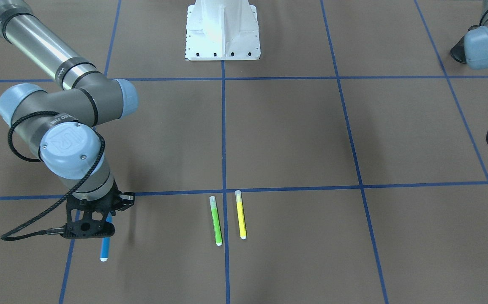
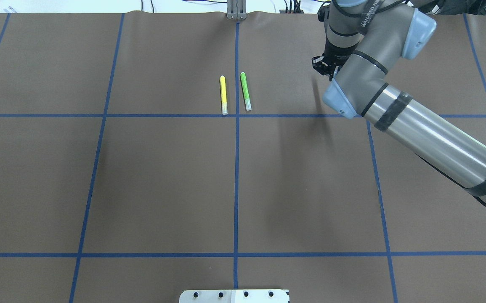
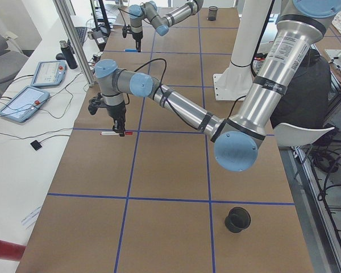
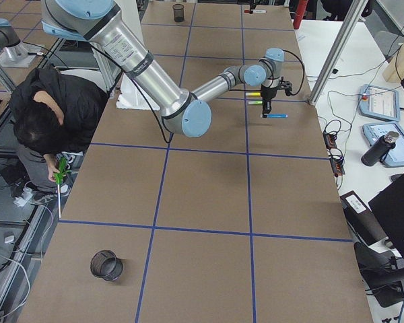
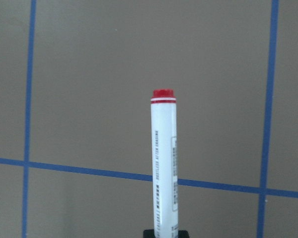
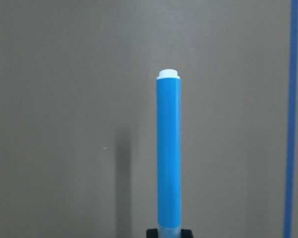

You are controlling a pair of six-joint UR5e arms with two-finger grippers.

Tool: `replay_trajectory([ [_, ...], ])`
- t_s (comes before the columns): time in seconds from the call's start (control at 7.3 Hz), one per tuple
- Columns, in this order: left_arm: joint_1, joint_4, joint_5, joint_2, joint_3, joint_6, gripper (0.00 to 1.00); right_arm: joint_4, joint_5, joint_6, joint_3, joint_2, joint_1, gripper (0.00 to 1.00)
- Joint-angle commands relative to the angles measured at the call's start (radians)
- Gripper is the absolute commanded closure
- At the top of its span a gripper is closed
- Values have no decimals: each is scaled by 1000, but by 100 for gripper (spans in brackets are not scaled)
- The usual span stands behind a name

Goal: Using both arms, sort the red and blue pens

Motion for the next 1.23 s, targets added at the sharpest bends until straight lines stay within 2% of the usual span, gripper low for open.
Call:
replay_trajectory([
  [0.0, -124, 8, 15, 101, -24, 190, 100, -69, -80, -204, 53, -100, 51, 100],
  [0.14, -144, 11, 97, 137, -41, 264, 100, -108, -122, -317, 76, -131, 81, 100],
  [0.27, -146, 11, 172, 232, -81, 328, 100, -133, -125, -373, 138, -218, 121, 100],
  [0.41, -164, 11, 181, 313, -110, 344, 100, -139, -127, -493, 171, -278, 174, 100],
  [0.82, -267, 11, 167, 547, -178, 344, 100, -168, -138, -834, 162, -369, 348, 100],
  [1.1, -328, 21, 53, 702, -184, 341, 100, -344, -135, -962, 194, -395, 452, 100],
])
